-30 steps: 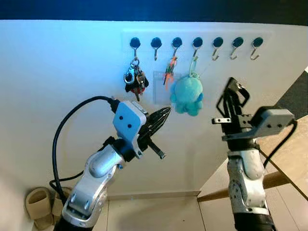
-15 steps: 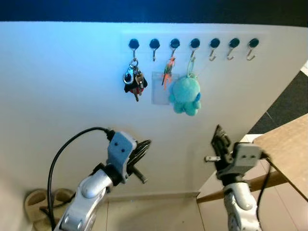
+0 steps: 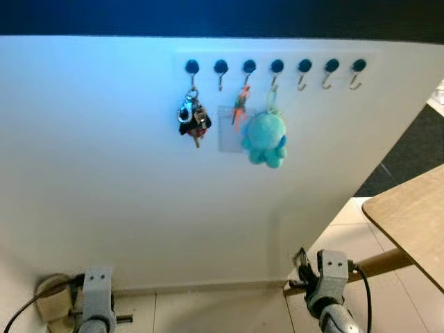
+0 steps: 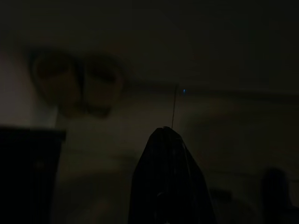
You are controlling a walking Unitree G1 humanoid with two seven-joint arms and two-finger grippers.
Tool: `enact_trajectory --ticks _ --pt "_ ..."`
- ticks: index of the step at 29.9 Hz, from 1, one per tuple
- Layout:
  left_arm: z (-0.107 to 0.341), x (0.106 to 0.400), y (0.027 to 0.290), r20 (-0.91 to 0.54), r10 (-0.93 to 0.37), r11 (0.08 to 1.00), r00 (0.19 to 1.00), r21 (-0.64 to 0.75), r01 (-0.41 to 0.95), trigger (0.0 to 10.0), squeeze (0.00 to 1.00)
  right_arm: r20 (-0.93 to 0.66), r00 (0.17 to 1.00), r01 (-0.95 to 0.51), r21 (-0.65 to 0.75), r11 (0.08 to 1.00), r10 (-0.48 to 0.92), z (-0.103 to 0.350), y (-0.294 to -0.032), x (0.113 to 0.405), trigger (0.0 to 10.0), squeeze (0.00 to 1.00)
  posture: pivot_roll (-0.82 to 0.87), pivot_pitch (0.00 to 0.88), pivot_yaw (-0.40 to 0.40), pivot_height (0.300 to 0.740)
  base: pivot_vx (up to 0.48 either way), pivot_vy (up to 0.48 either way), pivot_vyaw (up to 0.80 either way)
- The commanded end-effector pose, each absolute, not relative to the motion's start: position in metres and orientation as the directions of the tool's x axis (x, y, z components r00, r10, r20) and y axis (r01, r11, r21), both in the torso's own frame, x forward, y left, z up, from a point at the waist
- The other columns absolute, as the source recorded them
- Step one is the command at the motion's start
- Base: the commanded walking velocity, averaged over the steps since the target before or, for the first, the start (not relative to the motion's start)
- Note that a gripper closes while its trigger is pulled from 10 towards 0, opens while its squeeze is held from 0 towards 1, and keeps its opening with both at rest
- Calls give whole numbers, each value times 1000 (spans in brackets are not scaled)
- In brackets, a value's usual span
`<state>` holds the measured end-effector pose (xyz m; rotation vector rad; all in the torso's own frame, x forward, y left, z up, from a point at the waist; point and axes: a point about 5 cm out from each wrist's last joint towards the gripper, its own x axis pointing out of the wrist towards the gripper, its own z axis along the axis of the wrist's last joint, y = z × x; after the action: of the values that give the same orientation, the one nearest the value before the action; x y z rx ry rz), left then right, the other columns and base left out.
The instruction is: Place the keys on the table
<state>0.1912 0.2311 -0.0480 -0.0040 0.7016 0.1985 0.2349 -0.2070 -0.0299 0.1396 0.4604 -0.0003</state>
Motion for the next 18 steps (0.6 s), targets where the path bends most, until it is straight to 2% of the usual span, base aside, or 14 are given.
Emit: enact_trajectory --ticks 1,6,18 --pt "-57 181 220 -664 155 986 732 53 -160 10000 0 -509 860 22 126 992 45 -40 -208 225 10000 0 19 75 -30 740 0 0 0" --pt "-64 174 211 -670 122 990 733 28 -139 10000 0 -546 835 -6 110 994 65 -46 -207 221 10000 0 22 67 -40 740 0 0 0" --pt "-64 179 186 -577 61 998 814 13 -66 10000 0 -565 804 -182 64 981 186 -48 -196 222 10000 0 23 66 -97 740 0 0 0"
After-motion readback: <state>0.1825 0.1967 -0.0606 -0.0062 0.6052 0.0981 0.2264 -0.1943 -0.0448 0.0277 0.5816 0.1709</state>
